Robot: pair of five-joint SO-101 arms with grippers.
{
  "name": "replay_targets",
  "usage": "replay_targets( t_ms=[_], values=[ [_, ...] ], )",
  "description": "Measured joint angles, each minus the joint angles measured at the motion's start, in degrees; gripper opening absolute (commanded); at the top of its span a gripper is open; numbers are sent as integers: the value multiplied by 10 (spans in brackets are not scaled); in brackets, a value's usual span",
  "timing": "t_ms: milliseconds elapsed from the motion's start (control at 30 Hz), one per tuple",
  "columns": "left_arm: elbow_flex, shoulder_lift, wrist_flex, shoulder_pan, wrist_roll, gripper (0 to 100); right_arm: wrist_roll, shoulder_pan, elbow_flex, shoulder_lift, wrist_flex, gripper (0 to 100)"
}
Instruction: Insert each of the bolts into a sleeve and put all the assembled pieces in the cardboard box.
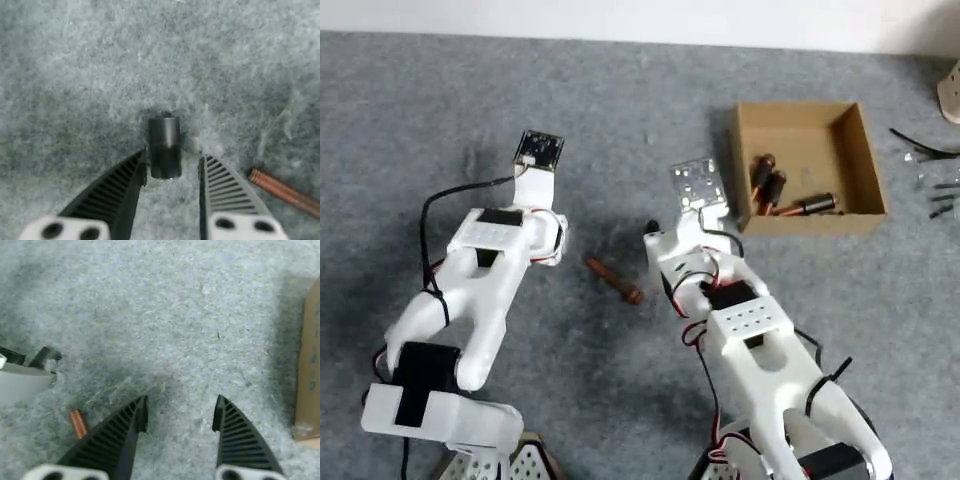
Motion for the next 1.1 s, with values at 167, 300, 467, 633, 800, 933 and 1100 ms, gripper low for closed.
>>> replay_targets(
  t_ms=[167, 300, 467, 633, 800, 933, 1100],
  values=[
    [0, 13, -16, 0, -1, 171, 0, 0, 0, 0, 0, 191],
    [-33, 61, -18, 0, -1, 171, 0, 0, 0, 0, 0, 191],
    [-100, 110, 34, 0, 0, 171, 0, 0, 0, 0, 0, 191],
    [-121, 119, 59, -1, 0, 100, 0, 0, 0, 0, 0, 191],
    [-121, 119, 62, -2, 1, 6, 0, 0, 0, 0, 0, 191],
    [-121, 119, 75, -1, -4, 6, 0, 0, 0, 0, 0, 191],
    [-71, 72, 78, 60, -93, 6, 0, 28, 0, 0, 0, 191]
  ],
)
